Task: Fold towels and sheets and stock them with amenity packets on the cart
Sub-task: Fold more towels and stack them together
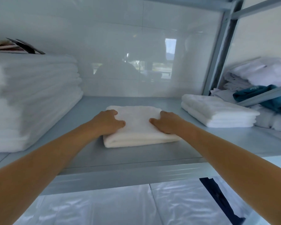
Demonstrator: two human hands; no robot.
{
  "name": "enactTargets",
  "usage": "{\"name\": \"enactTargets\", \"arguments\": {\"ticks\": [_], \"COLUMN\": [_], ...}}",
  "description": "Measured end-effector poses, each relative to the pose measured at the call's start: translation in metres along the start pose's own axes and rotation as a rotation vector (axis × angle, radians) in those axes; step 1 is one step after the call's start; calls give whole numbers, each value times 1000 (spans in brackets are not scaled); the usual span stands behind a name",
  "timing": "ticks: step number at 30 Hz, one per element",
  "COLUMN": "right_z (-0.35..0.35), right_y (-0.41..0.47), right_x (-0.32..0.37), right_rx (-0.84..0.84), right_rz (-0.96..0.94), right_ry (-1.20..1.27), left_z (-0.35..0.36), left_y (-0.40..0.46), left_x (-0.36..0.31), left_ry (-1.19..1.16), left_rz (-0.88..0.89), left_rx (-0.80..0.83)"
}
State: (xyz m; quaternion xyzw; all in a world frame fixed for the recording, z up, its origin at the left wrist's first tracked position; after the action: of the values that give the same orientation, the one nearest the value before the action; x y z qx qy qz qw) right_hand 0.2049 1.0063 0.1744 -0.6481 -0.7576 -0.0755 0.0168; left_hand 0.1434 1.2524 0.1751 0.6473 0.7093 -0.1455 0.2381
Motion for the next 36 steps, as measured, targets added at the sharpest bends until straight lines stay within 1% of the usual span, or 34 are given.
{"name": "enactTargets", "arguments": {"ticks": [5,7,12,15,19,23,27,31,36], "right_z": [-6,-12,-53,-92,-140,-168,-181,-187,-187], "right_y": [15,21,32,38,47,61,79,92,103], "right_x": [-16,-25,-58,-97,-163,-240,-302,-339,-363], "right_rx": [35,3,-158,-224,-297,-362,-372,-377,-363], "right_rz": [-22,-67,-197,-246,-250,-213,-155,-103,-35], "right_ry": [298,333,373,423,447,446,434,433,398], "left_z": [-4,-3,1,2,8,38,69,92,113], "left_y": [2,1,4,14,32,57,85,110,137], "left_x": [-13,-26,-82,-127,-197,-270,-325,-355,-376], "left_ry": [-115,-134,-186,-218,-257,-304,-303,-320,-330], "left_rz": [-39,-15,35,63,120,160,175,154,136], "left_rx": [-103,-153,-282,-338,-400,-383,-345,-310,-269]}}
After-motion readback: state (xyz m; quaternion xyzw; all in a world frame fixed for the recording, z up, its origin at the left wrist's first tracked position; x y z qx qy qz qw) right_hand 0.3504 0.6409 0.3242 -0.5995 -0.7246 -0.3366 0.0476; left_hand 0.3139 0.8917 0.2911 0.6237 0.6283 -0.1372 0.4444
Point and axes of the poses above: each hand's wrist, its own y-axis towards the middle knuckle, its own z-axis out of the palm, x = y × z, the point moved 9 cm from there along y, towards the middle knuckle, and after that the axes turned 5 degrees about -y, right-handed, at the moved point
